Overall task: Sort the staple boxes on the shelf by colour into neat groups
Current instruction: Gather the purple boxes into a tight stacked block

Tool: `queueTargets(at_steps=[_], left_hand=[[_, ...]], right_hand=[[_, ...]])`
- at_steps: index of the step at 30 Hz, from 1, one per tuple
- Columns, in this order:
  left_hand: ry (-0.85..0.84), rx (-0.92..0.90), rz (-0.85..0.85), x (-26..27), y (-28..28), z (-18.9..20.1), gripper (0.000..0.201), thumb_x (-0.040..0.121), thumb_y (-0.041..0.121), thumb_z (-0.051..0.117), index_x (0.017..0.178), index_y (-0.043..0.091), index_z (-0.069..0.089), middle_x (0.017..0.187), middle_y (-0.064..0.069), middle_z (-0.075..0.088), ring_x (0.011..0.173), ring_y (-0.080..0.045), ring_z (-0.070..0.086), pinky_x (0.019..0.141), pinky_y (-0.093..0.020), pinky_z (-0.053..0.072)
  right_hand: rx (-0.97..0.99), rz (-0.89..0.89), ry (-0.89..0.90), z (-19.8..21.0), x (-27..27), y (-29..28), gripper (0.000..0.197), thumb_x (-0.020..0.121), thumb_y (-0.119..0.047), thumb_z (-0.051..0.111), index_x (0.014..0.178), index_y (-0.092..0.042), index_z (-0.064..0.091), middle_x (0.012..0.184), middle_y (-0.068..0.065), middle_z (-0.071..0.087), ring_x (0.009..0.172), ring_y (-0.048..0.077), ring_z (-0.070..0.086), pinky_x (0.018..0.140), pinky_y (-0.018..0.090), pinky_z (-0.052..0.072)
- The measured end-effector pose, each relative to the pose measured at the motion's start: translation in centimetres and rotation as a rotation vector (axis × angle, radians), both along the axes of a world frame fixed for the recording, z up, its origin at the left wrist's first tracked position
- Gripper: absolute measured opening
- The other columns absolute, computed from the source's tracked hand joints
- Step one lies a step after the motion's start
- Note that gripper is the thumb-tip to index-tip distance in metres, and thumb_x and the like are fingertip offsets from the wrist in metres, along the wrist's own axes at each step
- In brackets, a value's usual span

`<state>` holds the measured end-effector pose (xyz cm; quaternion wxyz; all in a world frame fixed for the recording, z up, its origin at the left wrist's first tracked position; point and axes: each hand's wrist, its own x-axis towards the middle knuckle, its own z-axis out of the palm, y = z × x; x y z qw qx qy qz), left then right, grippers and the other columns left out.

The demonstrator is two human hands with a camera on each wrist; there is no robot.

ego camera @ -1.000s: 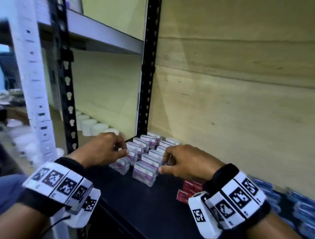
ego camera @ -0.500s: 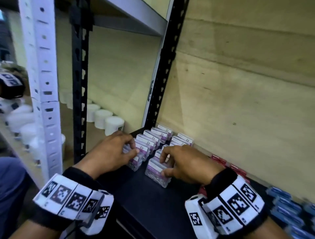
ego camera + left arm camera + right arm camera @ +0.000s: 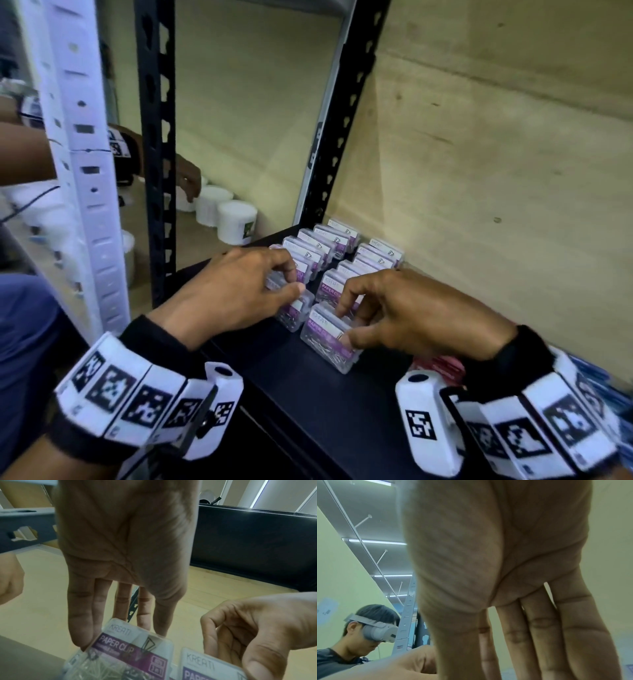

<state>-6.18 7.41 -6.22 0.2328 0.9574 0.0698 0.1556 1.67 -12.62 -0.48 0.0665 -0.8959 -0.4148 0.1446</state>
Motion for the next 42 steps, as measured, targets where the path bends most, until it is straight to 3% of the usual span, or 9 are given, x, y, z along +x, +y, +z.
queueTargets(at_steps=[4, 7, 15, 20, 26, 31, 35, 38, 42], left_hand=[[0.043, 0.008, -0.008, -0.5, -0.4, 0.3, 0.022, 0.086, 0.062, 0.058, 0.089, 0.04, 0.06, 0.084, 0.022, 0.058, 0.082, 0.004, 0.055, 0.072, -0.027, 0.044], [0.054, 0.025, 0.008, -0.9, -1.0, 0.6, 0.022, 0.086, 0.061, 0.058, 0.09, 0.039, 0.061, 0.079, 0.021, 0.057, 0.08, 0.0, 0.056, 0.071, -0.027, 0.043], [0.058, 0.088, 0.024, -1.8, -1.8, 1.1, 0.023, 0.087, 0.062, 0.056, 0.092, 0.04, 0.06, 0.073, 0.02, 0.058, 0.068, 0.006, 0.052, 0.058, -0.017, 0.036], [0.069, 0.116, 0.01, -2.2, -2.1, 1.2, 0.025, 0.087, 0.063, 0.053, 0.09, 0.039, 0.059, 0.074, 0.018, 0.06, 0.069, 0.006, 0.053, 0.057, -0.015, 0.034], [0.112, 0.116, -0.037, -2.2, -1.7, 1.3, 0.025, 0.087, 0.066, 0.05, 0.093, 0.042, 0.057, 0.088, 0.024, 0.058, 0.078, 0.009, 0.053, 0.069, -0.025, 0.04], [0.147, 0.105, -0.071, -2.0, -1.3, 2.9, 0.033, 0.086, 0.072, 0.044, 0.111, 0.052, 0.055, 0.107, 0.026, 0.055, 0.089, 0.002, 0.058, 0.089, -0.039, 0.051], [0.183, 0.168, -0.048, 0.0, -0.3, 4.7, 0.034, 0.091, 0.065, 0.046, 0.118, 0.048, 0.058, 0.104, 0.012, 0.055, 0.091, -0.008, 0.05, 0.091, -0.034, 0.045], [0.25, 0.199, -0.048, 1.9, 1.0, 5.1, 0.034, 0.094, 0.058, 0.048, 0.123, 0.044, 0.06, 0.127, 0.004, 0.06, 0.112, -0.016, 0.054, 0.101, -0.037, 0.043], [0.363, 0.225, -0.097, 3.3, 2.0, 5.3, 0.038, 0.097, 0.053, 0.046, 0.131, 0.039, 0.058, 0.138, 0.005, 0.055, 0.123, -0.016, 0.052, 0.105, -0.035, 0.04]], right_hand=[[-0.011, 0.029, -0.008, 0.1, -0.4, -0.5, 0.028, 0.079, -0.05, 0.076, 0.101, -0.041, 0.061, 0.09, -0.016, 0.072, 0.081, 0.001, 0.067, 0.079, 0.03, 0.055], [-0.016, 0.04, -0.013, 0.2, -0.8, -0.9, 0.03, 0.08, -0.053, 0.074, 0.104, -0.041, 0.06, 0.091, -0.018, 0.072, 0.08, -0.001, 0.066, 0.075, 0.025, 0.053], [-0.012, 0.072, 0.007, 0.1, -0.9, -1.5, 0.029, 0.08, -0.052, 0.074, 0.104, -0.042, 0.06, 0.088, -0.021, 0.071, 0.077, -0.004, 0.066, 0.076, 0.026, 0.055], [-0.002, 0.079, 0.017, 0.0, -1.0, -1.8, 0.028, 0.08, -0.05, 0.075, 0.103, -0.042, 0.061, 0.086, -0.02, 0.071, 0.075, -0.004, 0.066, 0.077, 0.028, 0.056], [-0.018, 0.074, 0.023, 0.3, -1.2, -1.8, 0.026, 0.082, -0.055, 0.07, 0.103, -0.042, 0.062, 0.09, -0.019, 0.071, 0.08, -0.003, 0.067, 0.081, 0.03, 0.057], [0.031, 0.025, -0.052, 1.2, -0.5, -1.2, 0.027, 0.086, -0.059, 0.063, 0.106, -0.041, 0.066, 0.093, -0.018, 0.069, 0.084, -0.002, 0.064, 0.084, 0.028, 0.054], [0.004, -0.038, -0.15, 1.4, 1.1, -0.3, 0.028, 0.09, -0.051, 0.064, 0.115, -0.038, 0.062, 0.098, -0.018, 0.066, 0.093, 0.004, 0.061, 0.087, 0.029, 0.05], [-0.053, -0.058, -0.201, 0.8, 1.9, -0.2, 0.034, 0.09, -0.051, 0.063, 0.122, -0.038, 0.059, 0.118, -0.01, 0.064, 0.105, 0.013, 0.06, 0.093, 0.032, 0.049], [-0.08, -0.088, -0.233, 0.1, 2.3, -0.2, 0.038, 0.092, -0.046, 0.062, 0.127, -0.034, 0.055, 0.121, -0.006, 0.063, 0.106, 0.014, 0.058, 0.092, 0.031, 0.048]])
